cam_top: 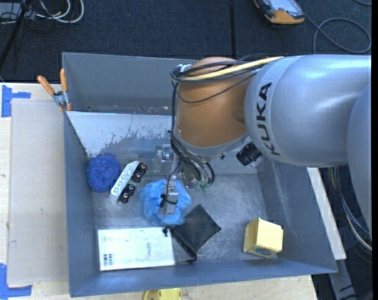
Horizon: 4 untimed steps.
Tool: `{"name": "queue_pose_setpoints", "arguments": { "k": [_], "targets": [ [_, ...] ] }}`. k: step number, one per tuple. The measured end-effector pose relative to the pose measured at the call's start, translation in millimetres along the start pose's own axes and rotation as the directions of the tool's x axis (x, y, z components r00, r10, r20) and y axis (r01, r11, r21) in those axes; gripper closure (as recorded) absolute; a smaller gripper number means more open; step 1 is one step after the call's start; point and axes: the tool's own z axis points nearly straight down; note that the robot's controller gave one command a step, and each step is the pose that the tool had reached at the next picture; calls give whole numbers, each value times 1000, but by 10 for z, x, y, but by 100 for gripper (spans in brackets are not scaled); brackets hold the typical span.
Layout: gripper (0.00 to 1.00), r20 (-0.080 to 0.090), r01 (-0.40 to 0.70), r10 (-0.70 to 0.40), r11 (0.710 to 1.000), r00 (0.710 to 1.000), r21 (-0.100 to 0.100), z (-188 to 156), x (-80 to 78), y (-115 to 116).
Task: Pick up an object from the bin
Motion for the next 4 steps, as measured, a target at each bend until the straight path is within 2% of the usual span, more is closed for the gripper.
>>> {"name": "queue_pose_setpoints", "arguments": {
  "k": [1, 2, 3, 4],
  "targets": [
    [0, 5, 93, -93, 996, 996, 0, 363, -102, 128],
    [0, 0, 253, -253, 967, 967, 1, 681, 447, 194],
    [0, -9, 220, -220, 976, 976, -2, 700, 493, 30],
    [0, 1, 39, -39, 999, 999, 0, 703, 264, -254]
  ]
}}
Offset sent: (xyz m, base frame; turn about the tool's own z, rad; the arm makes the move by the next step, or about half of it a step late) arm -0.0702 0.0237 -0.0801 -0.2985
